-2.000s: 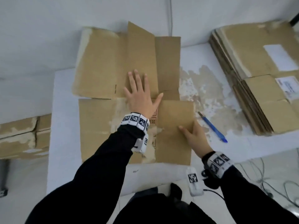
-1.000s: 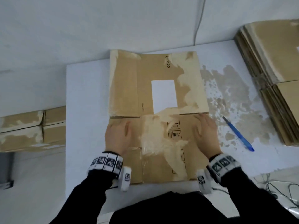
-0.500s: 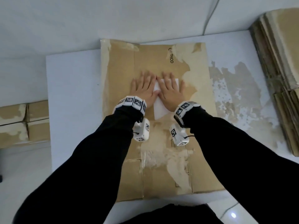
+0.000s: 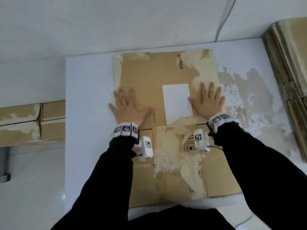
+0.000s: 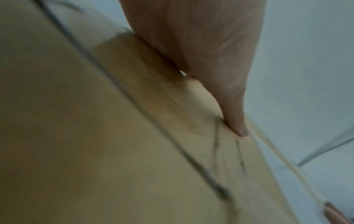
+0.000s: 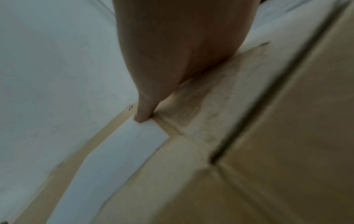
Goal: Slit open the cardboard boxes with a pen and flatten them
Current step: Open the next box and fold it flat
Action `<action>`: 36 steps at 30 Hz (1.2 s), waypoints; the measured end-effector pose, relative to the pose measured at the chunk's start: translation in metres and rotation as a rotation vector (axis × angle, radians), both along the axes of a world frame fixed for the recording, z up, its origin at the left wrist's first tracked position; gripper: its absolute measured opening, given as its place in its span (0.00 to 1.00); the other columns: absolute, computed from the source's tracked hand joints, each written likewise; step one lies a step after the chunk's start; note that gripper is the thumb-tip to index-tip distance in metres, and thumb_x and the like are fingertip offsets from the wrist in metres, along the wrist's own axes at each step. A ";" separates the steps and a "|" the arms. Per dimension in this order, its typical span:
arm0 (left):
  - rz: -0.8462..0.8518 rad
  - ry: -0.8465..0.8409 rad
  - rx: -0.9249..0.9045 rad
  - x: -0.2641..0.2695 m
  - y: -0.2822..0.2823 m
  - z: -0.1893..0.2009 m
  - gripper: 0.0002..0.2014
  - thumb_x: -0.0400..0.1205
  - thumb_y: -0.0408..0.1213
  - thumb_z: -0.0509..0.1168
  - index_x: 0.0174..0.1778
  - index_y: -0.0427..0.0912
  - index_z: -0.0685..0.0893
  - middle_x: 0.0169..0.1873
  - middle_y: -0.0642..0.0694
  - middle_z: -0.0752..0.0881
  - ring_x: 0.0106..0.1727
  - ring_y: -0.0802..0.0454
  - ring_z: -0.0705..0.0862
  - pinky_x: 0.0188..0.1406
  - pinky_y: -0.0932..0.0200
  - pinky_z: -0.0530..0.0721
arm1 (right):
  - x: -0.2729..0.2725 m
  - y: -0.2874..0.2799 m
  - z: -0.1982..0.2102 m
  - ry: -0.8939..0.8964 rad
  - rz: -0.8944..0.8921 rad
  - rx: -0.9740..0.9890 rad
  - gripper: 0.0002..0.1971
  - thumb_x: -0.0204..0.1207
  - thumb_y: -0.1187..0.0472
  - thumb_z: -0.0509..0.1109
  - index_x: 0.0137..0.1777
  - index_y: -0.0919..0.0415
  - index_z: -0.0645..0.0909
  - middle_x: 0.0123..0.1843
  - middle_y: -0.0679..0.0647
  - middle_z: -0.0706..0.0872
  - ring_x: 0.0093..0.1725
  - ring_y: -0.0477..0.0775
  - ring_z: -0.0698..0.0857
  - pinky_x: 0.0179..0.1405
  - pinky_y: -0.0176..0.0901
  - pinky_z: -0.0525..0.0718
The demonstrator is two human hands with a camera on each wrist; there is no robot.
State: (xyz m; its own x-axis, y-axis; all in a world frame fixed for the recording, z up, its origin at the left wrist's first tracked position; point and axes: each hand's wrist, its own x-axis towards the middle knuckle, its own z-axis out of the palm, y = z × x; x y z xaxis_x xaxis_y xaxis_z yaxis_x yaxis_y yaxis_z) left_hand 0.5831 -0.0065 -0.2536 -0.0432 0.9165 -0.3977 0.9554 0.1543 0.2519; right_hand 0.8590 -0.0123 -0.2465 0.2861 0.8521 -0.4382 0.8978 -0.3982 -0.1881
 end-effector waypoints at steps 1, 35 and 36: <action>0.024 0.017 0.001 -0.008 -0.015 0.000 0.56 0.66 0.82 0.48 0.82 0.56 0.32 0.81 0.43 0.29 0.82 0.40 0.29 0.77 0.33 0.33 | 0.000 -0.012 0.001 -0.001 -0.008 -0.003 0.41 0.78 0.30 0.48 0.83 0.45 0.35 0.84 0.54 0.32 0.82 0.63 0.31 0.79 0.67 0.35; 0.801 -0.516 0.246 0.009 -0.117 0.051 0.18 0.84 0.47 0.61 0.51 0.32 0.83 0.47 0.38 0.82 0.53 0.42 0.81 0.54 0.53 0.74 | 0.114 -0.114 0.045 0.503 -0.295 0.437 0.15 0.85 0.57 0.58 0.60 0.69 0.75 0.55 0.63 0.83 0.56 0.62 0.81 0.51 0.46 0.74; 0.791 -0.559 0.283 0.025 -0.117 0.060 0.18 0.85 0.48 0.60 0.56 0.34 0.81 0.49 0.40 0.81 0.53 0.45 0.79 0.54 0.55 0.73 | 0.128 -0.113 0.050 0.526 -0.294 0.458 0.14 0.85 0.57 0.58 0.57 0.68 0.76 0.53 0.62 0.83 0.53 0.60 0.81 0.49 0.45 0.73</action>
State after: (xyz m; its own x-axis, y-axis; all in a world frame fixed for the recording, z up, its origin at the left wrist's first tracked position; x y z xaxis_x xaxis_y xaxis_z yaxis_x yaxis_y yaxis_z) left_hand 0.6086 -0.1232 -0.1938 -0.5536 0.7693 -0.3190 0.3384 0.5578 0.7579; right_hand 0.9870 -0.1251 -0.1963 0.3810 0.9027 -0.1999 0.5126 -0.3862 -0.7669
